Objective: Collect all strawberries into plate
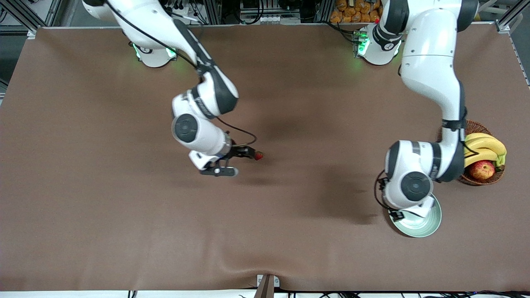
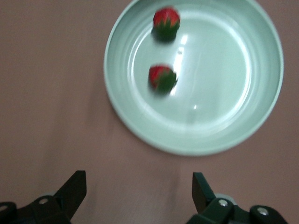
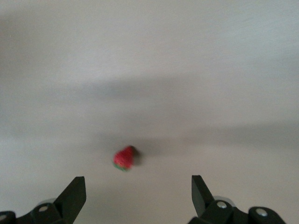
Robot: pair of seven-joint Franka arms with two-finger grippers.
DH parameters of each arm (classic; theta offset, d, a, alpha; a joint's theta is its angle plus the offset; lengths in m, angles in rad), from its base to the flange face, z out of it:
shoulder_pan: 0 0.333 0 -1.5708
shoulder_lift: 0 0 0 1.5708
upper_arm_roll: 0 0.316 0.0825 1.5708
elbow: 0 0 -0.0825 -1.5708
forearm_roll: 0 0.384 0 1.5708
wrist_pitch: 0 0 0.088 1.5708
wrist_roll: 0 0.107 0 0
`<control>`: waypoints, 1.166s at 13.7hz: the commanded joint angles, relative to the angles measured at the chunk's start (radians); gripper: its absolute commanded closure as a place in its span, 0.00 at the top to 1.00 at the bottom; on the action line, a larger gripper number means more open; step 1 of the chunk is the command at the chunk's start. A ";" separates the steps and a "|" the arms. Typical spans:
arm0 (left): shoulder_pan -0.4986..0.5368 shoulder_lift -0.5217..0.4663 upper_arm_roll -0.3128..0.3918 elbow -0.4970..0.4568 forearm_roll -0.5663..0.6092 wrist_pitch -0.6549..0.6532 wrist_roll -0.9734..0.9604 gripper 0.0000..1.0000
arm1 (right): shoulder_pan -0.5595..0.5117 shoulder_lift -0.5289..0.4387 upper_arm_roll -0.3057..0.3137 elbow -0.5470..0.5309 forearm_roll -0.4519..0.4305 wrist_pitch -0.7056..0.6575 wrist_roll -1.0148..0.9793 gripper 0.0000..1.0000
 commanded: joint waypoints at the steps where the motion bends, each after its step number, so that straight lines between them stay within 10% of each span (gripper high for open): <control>1: -0.110 -0.014 -0.007 -0.011 0.004 -0.019 -0.034 1.00 | -0.119 -0.182 0.001 -0.028 -0.093 -0.210 -0.014 1.00; 9: -0.373 0.023 -0.125 0.015 -0.036 0.080 -0.086 1.00 | -0.457 -0.378 0.006 0.117 -0.237 -0.578 -0.231 1.00; 16: -0.454 0.062 -0.171 0.012 -0.035 0.251 -0.013 1.00 | -0.658 -0.456 0.009 0.130 -0.338 -0.623 -0.532 1.00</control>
